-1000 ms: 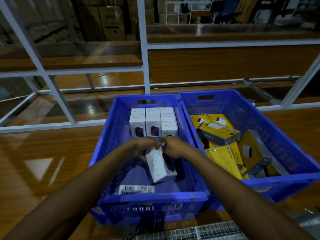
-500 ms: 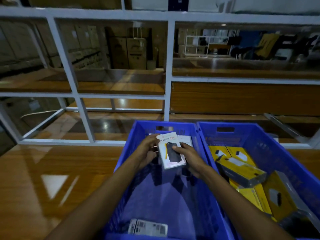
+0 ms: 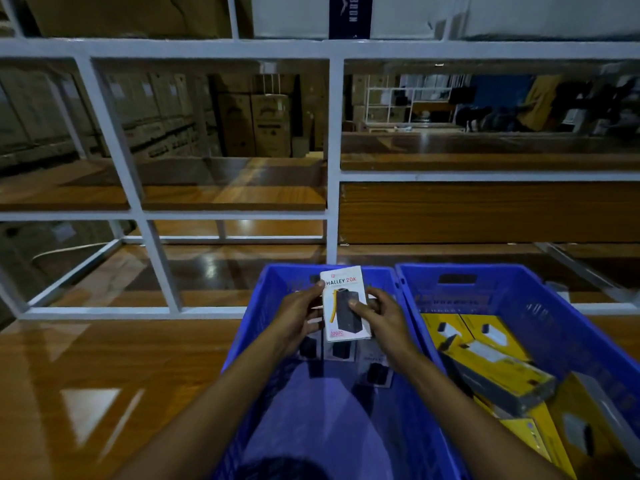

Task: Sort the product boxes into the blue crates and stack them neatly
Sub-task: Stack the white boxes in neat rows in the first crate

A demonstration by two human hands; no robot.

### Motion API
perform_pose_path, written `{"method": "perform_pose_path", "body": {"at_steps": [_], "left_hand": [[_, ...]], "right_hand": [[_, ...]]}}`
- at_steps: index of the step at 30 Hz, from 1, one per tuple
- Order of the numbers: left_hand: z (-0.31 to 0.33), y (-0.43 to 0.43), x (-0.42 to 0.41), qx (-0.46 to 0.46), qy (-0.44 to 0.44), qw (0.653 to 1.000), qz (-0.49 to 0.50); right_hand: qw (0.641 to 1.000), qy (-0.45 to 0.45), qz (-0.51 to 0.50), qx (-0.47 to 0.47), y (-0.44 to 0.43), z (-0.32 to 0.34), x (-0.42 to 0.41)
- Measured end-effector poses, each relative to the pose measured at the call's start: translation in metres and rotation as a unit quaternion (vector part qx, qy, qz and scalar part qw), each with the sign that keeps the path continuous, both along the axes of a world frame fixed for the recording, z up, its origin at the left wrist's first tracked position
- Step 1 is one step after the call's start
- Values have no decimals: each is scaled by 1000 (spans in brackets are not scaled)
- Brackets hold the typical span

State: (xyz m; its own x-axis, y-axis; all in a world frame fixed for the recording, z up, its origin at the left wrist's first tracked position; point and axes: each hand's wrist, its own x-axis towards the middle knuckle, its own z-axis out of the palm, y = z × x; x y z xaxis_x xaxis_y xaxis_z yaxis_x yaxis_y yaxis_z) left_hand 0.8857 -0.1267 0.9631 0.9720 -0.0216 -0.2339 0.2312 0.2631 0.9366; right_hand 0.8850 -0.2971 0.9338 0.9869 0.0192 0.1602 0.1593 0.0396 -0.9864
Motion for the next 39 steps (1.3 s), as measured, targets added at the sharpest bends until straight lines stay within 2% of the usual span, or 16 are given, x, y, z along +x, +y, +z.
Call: {"method": "perform_pose_path", "body": {"at_steps": [4, 8, 13, 15, 19, 23, 25, 27, 30, 32, 34, 36, 39], "left_hand": [[-7, -10, 6, -49, 58, 997, 3], [-15, -9, 3, -102, 61, 992, -33], [-16, -11, 4, -128, 60, 989, -41], [-13, -13, 3, -116, 55, 991, -35], [-8, -11, 6, -99, 60, 993, 13], [-11, -6, 8, -63, 39, 997, 32], [-11, -8, 3, -28, -16, 998, 55], [-12, -12, -2, 55, -113, 989, 81], [-19, -17, -12, 203, -270, 937, 92], [-27, -21, -15, 305, -360, 876, 101], [-32, -29, -20, 371, -429, 816, 111], [-34, -37, -25, 403, -445, 793, 107], [-34, -39, -27, 417, -435, 793, 87]], "right_hand": [[989, -100, 18, -105, 10, 4, -15], [928, -202, -17, -312, 24, 5, -28], [907, -232, -56, -347, 27, 8, -32], [916, -216, -53, -332, 25, 6, -29], [957, -162, -28, -239, 22, 3, -25], [966, -147, -42, -210, 17, 2, -22], [971, -132, -54, -190, 16, 3, -22], [982, -105, -57, -147, 15, 4, -21], [990, -51, -76, -103, 11, 4, -16], [996, 1, -79, -32, 8, 2, -11], [995, 52, -74, 42, 5, 1, -7], [992, 70, -76, 72, 3, 1, -4], [991, 68, -92, 71, -1, -2, -1]]}}
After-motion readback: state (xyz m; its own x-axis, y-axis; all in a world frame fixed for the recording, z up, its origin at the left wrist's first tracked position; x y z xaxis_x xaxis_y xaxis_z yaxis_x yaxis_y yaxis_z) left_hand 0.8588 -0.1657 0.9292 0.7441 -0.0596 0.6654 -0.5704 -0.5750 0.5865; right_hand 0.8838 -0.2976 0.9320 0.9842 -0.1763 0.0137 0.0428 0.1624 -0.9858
